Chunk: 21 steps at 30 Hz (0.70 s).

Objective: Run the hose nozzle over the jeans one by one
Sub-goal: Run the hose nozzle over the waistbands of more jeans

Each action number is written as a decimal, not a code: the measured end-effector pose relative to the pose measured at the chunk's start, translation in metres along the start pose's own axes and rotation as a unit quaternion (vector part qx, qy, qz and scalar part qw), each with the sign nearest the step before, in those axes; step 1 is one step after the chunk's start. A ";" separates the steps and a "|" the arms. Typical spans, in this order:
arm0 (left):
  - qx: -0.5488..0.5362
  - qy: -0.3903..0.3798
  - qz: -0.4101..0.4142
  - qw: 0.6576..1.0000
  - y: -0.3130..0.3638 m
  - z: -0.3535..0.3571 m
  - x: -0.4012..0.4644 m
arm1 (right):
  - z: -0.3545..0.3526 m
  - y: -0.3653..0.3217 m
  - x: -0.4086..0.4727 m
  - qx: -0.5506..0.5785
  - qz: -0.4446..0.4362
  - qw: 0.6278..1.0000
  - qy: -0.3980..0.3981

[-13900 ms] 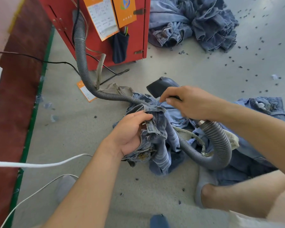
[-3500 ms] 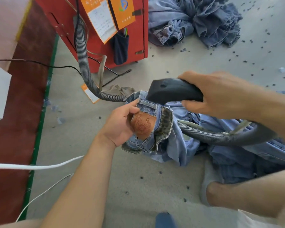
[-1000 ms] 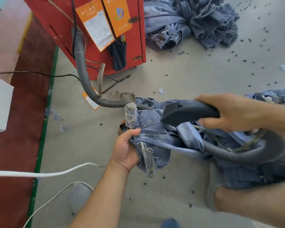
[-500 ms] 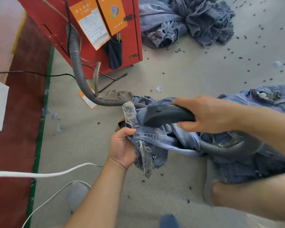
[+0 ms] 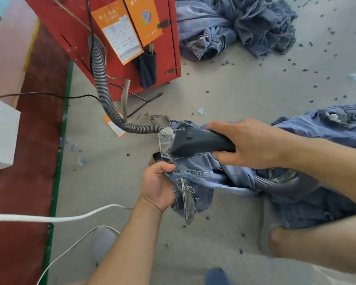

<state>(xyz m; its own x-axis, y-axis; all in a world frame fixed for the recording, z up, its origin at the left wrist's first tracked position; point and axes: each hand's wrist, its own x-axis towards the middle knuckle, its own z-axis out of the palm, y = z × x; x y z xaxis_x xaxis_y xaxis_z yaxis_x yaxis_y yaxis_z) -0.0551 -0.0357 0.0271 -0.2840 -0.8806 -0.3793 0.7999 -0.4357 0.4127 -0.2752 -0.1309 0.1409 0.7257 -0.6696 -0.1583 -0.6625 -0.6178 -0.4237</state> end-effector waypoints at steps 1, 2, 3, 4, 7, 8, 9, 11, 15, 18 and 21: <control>0.014 0.000 -0.005 1.000 -0.001 0.000 0.000 | -0.001 -0.003 0.003 0.013 0.014 0.999 0.033; 0.033 0.002 -0.011 0.999 -0.002 0.000 -0.001 | -0.003 -0.004 0.006 0.034 0.034 0.996 0.077; 0.048 0.007 -0.016 0.999 -0.002 -0.001 -0.002 | -0.008 -0.002 0.008 0.056 0.060 0.989 0.121; 0.062 0.015 -0.016 0.998 -0.002 -0.003 -0.003 | -0.016 0.002 0.008 0.076 0.083 0.981 0.156; 0.112 0.097 0.003 0.989 0.008 0.003 -0.001 | -0.039 0.016 0.000 0.093 0.111 0.976 0.162; 0.145 0.133 0.022 0.980 0.013 0.003 0.003 | -0.041 0.020 -0.004 0.082 0.113 0.980 0.145; 0.178 0.174 0.049 0.967 0.018 0.003 0.006 | -0.040 0.022 -0.007 0.071 0.112 0.983 0.130; 0.205 0.250 0.113 0.940 0.025 0.001 0.011 | -0.035 0.022 -0.011 0.059 0.106 0.987 0.111; 0.202 0.309 0.136 0.920 0.033 0.000 0.013 | -0.031 0.017 -0.012 0.059 0.099 0.991 0.075; 0.218 0.326 0.157 0.906 0.034 0.002 0.012 | -0.031 0.011 -0.012 0.058 0.079 0.993 0.063; 0.137 0.262 0.142 0.945 0.029 0.006 0.008 | -0.032 0.006 -0.011 0.056 0.067 0.995 0.052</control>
<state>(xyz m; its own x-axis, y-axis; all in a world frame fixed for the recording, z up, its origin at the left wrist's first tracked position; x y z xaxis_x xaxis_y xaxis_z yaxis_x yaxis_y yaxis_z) -0.0374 -0.0562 0.0414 0.2800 -0.7878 -0.5486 0.6171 -0.2901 0.7315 -0.2935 -0.1407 0.1688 0.6050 -0.7856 -0.1295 -0.7229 -0.4739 -0.5028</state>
